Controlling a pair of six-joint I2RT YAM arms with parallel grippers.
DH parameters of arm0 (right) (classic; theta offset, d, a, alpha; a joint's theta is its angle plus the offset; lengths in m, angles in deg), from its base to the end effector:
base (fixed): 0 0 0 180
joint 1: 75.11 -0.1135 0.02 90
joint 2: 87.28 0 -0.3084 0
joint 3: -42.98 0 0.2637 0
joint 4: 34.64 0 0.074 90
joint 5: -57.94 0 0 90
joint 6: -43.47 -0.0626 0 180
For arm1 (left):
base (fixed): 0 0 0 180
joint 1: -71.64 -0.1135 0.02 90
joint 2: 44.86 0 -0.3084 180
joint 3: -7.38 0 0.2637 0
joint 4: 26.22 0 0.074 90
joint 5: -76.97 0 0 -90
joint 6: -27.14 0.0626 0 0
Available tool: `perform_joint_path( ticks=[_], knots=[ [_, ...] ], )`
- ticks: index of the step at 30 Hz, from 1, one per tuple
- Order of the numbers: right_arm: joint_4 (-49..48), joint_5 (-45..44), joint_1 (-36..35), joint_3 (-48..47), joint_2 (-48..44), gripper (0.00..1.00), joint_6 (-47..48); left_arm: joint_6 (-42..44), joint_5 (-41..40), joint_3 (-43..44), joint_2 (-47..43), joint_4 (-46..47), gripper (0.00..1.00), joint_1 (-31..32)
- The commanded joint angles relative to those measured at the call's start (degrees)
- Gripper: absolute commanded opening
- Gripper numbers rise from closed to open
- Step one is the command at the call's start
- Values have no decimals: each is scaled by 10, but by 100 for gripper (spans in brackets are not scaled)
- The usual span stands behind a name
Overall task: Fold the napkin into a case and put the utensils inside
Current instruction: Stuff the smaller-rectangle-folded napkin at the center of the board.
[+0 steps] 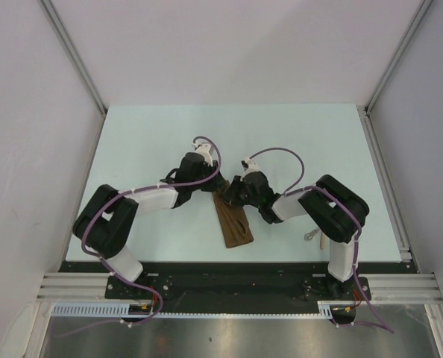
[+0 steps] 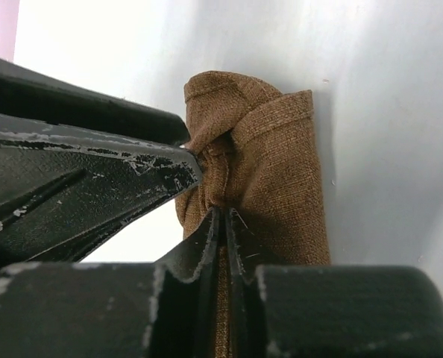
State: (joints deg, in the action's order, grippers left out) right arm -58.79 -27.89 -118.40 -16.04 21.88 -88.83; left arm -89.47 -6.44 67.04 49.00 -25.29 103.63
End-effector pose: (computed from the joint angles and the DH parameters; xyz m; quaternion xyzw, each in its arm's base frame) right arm 0.2974 0.2864 0.1426 -0.0266 0.8472 0.3825 0.3677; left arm 0.3123 -0.2036 0.1983 0.0685 0.8762 -0.2762 0.3889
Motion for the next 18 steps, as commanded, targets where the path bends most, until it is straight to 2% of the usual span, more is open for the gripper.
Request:
perform_joint_path(
  ticks=[1,8,10,15,18],
  knots=[
    [-5,7,5,1,-22,11,13,25,5,30,14,-27,34,-3],
    [-7,15,10,-3,-26,16,10,38,-19,35,16,-53,42,1],
    [-8,15,12,-2,-28,17,10,40,-27,40,21,-66,41,0],
    [-4,22,15,-6,-28,19,11,36,-33,43,24,-62,30,0],
    [-3,19,15,-3,-32,19,13,32,-47,36,8,-57,33,1]
  ],
)
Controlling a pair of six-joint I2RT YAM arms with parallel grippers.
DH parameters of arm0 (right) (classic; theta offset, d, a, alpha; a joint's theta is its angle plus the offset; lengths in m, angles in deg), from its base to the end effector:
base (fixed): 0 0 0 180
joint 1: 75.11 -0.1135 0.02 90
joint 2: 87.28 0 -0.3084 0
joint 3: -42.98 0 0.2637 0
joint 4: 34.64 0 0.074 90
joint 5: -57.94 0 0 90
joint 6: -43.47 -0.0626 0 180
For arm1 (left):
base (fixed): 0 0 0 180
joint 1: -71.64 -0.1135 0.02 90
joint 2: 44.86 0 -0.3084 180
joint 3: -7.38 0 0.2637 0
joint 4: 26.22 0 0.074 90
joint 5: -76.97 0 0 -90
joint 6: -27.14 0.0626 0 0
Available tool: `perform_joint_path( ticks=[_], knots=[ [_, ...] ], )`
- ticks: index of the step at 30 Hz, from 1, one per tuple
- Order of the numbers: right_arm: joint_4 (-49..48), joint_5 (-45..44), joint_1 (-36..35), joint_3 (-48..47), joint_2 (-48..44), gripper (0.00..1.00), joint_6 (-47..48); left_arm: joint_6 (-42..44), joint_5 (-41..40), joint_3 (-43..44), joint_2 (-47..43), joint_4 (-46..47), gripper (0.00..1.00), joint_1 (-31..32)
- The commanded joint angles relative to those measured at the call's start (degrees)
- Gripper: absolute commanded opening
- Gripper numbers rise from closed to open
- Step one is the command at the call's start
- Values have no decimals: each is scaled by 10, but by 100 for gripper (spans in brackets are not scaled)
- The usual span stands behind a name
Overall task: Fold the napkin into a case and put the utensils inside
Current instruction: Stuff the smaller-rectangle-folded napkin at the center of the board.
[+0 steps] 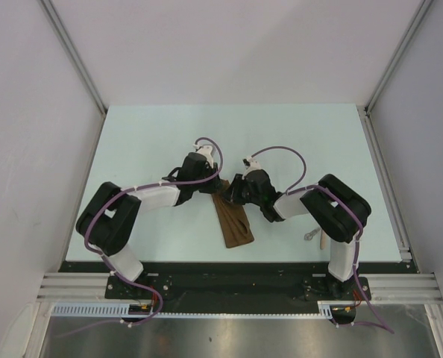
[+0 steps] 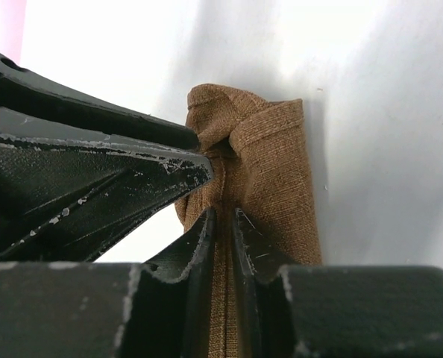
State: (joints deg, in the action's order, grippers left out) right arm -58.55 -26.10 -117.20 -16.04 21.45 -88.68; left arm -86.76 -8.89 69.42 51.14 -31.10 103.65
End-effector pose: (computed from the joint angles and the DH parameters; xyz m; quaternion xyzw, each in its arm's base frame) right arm 0.3016 0.2811 0.1451 -0.0272 0.8460 0.3886 0.3641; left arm 0.3175 -0.2038 0.1873 0.0793 0.8980 -0.2311 0.3659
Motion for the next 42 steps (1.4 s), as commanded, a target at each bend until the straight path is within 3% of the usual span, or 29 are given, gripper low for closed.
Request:
perform_joint_path(
  ticks=[1,11,24,29,34,39,42],
  knots=[
    [-6,1,3,-2,-27,18,12,6,-26,11,-17,1,33,1],
    [-15,5,3,-2,-17,17,8,0,-54,-13,-44,16,41,2],
    [-17,11,5,-11,-11,14,6,11,-48,22,13,0,31,3],
    [-19,17,5,-19,-3,14,5,9,-50,17,1,12,21,4],
    [-17,22,5,-24,2,14,4,12,-58,22,-2,10,31,8],
    [-16,23,5,-24,1,13,4,14,-52,31,15,10,31,7],
    [-16,24,5,-25,2,12,5,12,-55,30,15,11,26,7]
  ],
)
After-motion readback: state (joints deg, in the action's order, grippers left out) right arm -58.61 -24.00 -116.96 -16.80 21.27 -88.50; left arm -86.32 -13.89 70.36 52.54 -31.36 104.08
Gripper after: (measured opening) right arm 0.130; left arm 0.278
